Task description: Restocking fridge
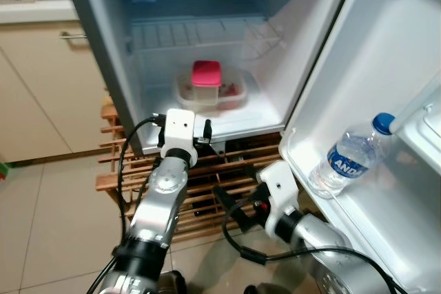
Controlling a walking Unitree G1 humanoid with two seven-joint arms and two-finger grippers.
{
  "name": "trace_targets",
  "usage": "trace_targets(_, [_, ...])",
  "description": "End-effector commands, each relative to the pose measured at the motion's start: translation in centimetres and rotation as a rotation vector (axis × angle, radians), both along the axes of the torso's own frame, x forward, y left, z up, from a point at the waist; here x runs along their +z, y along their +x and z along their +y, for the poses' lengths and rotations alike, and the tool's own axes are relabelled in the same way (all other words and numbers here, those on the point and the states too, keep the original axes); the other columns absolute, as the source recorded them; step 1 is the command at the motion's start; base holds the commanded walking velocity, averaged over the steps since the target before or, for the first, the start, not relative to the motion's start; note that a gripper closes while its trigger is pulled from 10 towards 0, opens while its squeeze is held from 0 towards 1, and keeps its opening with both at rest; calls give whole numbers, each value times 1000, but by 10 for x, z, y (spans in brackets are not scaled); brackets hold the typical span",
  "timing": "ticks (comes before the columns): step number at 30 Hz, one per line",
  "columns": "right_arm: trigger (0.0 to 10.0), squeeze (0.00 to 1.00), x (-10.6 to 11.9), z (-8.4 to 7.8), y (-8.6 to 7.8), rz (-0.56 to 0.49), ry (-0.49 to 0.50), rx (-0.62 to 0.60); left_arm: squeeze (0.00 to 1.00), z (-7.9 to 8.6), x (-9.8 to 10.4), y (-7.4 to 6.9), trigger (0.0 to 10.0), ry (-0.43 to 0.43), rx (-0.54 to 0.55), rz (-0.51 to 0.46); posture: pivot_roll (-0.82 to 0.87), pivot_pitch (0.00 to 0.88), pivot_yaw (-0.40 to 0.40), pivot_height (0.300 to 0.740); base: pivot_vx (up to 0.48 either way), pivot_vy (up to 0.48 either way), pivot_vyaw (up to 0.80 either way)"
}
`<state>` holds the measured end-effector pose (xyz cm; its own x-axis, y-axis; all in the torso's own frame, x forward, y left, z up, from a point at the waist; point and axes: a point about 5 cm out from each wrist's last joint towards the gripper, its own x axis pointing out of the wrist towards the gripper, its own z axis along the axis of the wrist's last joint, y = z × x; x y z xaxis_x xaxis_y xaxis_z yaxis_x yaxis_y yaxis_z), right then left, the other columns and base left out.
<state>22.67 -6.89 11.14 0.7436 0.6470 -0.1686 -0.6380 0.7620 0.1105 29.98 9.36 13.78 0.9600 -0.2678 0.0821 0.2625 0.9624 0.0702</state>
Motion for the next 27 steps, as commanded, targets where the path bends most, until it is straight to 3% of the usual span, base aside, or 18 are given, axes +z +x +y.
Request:
trace_targets(1, [10000, 0, 1, -6, 7, -29, -9, -36, 0, -3, 8, -7, 10000, 13, -65, -68, -120, 0, -28, 740, 0, 0, 0])
trace_targets(5, [10000, 0, 8, -19, 30, -82, 8, -166, 0, 14, 1, -27, 10000, 71, -106, -119, -98, 0, -15, 740, 0, 0, 0])
trace_targets(7, [10000, 0, 9, -26, 35, -87, 14, -208, 0, 19, -2, -30, 10000, 60, -91, -103, -94, 0, -13, 740, 0, 0, 0])
trace_targets(8, [10000, 0, 11, -38, 45, -107, 6, -262, 0, 34, -9, -31, 10000, 49, -15, -63, -95, 0, 1, 740, 0, 0, 0])
trace_targets(9, [10000, 0, 11, -38, 45, -107, 6, -262, 0, 34, -9, -31, 10000, 49, -15, -63, -95, 0, 1, 740, 0, 0, 0])
trace_targets(10, [10000, 0, 12, -48, 50, -120, 10, -302, 0, 44, -11, -35, 10000, 50, 54, -51, -93, 0, 8, 740, 0, 0, 0])
trace_targets(12, [10000, 0, 13, -50, 52, -122, 15, -311, 0, 47, -12, -36, 10000, 48, 84, -44, -90, 0, 11, 740, 0, 0, 0])
trace_targets(14, [10000, 0, -16, -81, 23, -112, 28, -346, 0, 48, -16, -40, 10000, 22, 123, -11, -87, 0, 13, 740, 0, 0, 0])
trace_targets(20, [10000, 0, -7, -75, 20, -134, 41, -343, 0, 56, -16, -28, 10000, 23, 196, 16, -84, 0, 11, 740, 0, 0, 0])
trace_targets(27, [10000, 0, -7, -77, 19, -150, 67, -369, 0, 51, -10, -18, 10000, 32, 214, 9, -96, 0, 12, 740, -179, 0, 0])
